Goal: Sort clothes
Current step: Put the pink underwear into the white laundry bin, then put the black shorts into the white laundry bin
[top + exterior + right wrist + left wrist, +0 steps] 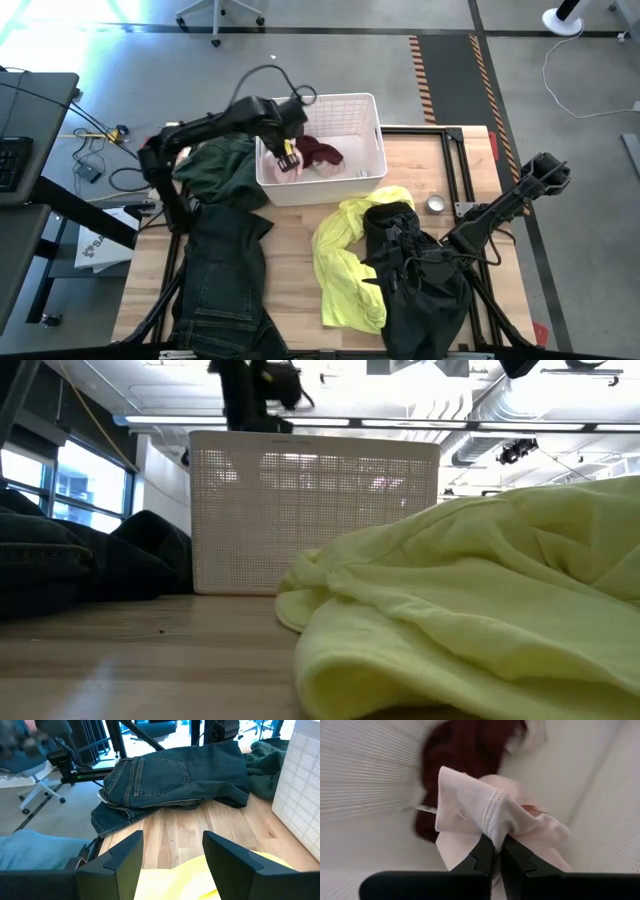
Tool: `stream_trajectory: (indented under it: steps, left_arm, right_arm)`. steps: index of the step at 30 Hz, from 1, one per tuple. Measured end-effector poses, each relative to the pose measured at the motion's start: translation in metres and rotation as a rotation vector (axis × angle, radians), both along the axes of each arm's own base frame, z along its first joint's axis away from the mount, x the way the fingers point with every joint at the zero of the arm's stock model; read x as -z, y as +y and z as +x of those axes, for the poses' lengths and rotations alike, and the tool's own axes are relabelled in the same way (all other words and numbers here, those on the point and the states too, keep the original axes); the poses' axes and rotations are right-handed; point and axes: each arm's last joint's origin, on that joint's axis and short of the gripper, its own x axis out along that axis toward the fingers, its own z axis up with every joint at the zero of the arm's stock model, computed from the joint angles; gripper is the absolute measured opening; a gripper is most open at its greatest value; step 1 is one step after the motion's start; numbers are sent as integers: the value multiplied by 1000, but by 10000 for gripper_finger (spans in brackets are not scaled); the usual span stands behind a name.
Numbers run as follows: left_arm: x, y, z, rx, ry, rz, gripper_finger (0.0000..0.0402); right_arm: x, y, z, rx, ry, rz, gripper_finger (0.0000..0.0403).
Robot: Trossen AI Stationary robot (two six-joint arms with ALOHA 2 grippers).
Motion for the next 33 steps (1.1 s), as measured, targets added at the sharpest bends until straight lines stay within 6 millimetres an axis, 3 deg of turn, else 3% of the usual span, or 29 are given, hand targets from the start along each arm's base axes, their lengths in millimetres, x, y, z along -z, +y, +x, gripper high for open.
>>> stream_trajectory:
  steps: [13,20,26,33]
  left_arm:
    - [68,14,31,52,158,-113,15]
    - [86,17,37,24,199,-117,81]
    - [80,16,36,18,197,-113,154]
    - [37,6,27,-9,97,-54,168]
  right_arm:
    - [0,0,0,0,1,-1,204]
    - [1,0,0,0,6,-6,204]
    - [1,0,-1,0,12,-12,204]
    - [2,0,-1,0,18,-15,204]
